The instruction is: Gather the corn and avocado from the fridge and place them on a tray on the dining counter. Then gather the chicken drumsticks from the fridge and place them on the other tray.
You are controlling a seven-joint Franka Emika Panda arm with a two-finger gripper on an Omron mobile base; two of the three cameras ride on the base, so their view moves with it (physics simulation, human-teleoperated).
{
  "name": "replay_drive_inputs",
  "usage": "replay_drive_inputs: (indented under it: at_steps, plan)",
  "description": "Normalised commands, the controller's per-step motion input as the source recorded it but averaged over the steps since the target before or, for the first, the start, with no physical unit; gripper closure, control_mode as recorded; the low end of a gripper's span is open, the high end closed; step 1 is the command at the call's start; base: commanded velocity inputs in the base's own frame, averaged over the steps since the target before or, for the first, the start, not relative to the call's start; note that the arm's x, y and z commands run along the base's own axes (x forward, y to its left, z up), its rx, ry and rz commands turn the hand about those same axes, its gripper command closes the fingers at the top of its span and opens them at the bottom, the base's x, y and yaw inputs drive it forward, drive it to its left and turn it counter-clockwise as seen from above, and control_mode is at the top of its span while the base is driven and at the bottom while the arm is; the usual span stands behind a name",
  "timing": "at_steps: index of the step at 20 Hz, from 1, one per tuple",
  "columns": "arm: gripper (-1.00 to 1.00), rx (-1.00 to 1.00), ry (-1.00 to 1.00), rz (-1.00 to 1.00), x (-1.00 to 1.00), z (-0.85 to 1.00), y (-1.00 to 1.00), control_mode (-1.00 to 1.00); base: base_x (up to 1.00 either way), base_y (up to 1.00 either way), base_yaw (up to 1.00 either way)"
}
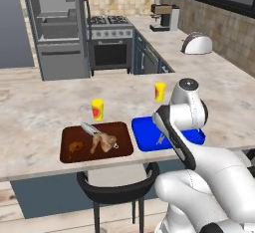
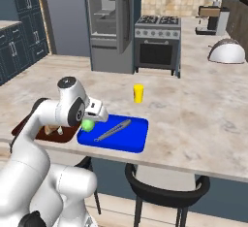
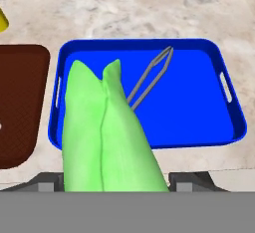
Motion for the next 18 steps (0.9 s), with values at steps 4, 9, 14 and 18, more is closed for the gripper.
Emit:
replay_drive_inputs:
  at_steps: [4, 9, 14, 18]
  plan:
    - [1.00, 0.01, 0.00, 0.00, 0.02, -0.27, 0.00, -1.00, 0.00, 0.00, 0.00]
    - [1.00, 0.01, 0.00, 0.00, 0.08, -0.24, 0.00, -1.00, 0.00, 0.00, 0.00]
    - [1.00, 0.00, 0.00, 0.00, 0.19, -0.21, 0.00, -1.00, 0.00, 0.00, 0.00]
    - [1.00, 0.01, 0.00, 0.00, 0.20, -0.13, 0.00, -1.00, 0.00, 0.00, 0.00]
